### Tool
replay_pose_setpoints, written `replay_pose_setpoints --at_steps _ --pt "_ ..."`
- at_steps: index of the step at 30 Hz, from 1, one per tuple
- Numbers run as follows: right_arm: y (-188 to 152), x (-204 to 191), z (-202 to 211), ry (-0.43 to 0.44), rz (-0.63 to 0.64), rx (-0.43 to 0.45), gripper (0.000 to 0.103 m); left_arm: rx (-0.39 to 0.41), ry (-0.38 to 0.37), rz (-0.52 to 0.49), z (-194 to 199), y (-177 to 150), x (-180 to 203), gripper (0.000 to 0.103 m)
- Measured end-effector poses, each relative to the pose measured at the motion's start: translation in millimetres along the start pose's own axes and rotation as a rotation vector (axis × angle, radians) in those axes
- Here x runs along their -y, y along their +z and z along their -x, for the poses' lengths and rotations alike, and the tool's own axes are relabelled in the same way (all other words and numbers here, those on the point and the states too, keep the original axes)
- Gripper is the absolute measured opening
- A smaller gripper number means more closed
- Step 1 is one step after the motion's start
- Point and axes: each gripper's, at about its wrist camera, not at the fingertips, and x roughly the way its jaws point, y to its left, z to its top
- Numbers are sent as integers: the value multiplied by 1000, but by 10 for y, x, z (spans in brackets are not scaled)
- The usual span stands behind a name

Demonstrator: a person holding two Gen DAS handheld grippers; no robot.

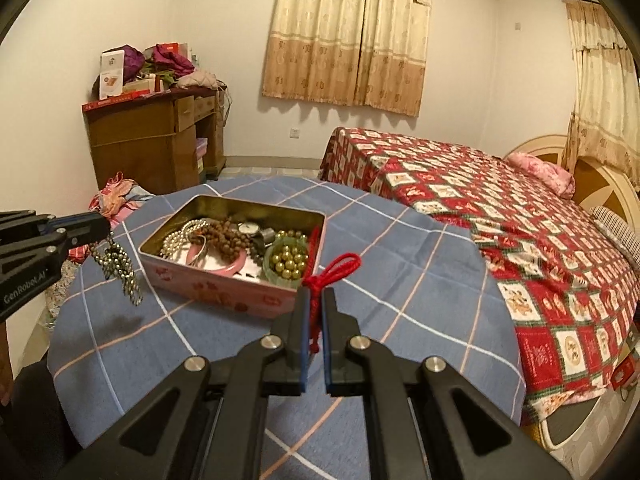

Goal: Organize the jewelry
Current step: 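Carry the bead chain with the left gripper while the right carries the red tassel over the tin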

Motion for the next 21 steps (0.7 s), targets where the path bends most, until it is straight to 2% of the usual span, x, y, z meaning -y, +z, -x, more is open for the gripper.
replay_pose_setpoints --at_steps 21 --pt "357 -49 -237 -38 46 22 7 32 16 -31 -238 399 -52 4"
